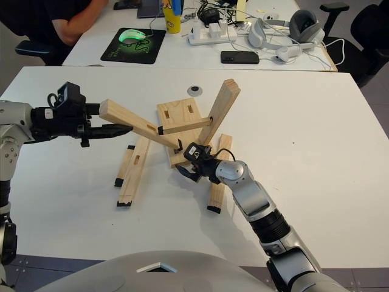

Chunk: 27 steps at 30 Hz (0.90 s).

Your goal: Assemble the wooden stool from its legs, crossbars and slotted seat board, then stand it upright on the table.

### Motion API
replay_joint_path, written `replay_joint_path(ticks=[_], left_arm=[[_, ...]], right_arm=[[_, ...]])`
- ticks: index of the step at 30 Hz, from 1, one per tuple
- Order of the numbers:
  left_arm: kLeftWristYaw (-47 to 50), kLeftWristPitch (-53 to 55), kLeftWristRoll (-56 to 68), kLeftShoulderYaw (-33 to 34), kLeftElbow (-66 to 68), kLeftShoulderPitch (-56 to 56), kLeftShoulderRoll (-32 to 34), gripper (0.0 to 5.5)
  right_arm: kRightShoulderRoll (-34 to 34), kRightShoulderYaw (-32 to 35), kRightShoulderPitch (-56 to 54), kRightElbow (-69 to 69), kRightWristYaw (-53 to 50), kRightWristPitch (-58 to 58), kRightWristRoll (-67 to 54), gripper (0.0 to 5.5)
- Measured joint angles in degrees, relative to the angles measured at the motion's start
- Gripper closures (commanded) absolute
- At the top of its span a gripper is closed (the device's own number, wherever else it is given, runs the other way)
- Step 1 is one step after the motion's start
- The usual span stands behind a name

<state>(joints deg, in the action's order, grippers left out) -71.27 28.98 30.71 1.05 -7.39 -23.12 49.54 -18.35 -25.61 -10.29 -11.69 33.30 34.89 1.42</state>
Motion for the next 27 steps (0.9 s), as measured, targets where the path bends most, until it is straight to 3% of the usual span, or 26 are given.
replay_joint_path(ticks=[27], left_arm=[[-6.89,3.79,-5.36,-6.98,2.76,-11.67,4.61,3.43]], right_arm=[[4.02,-0.26,2.89,-2.5,-5.01,2.6,0.01,1.57]])
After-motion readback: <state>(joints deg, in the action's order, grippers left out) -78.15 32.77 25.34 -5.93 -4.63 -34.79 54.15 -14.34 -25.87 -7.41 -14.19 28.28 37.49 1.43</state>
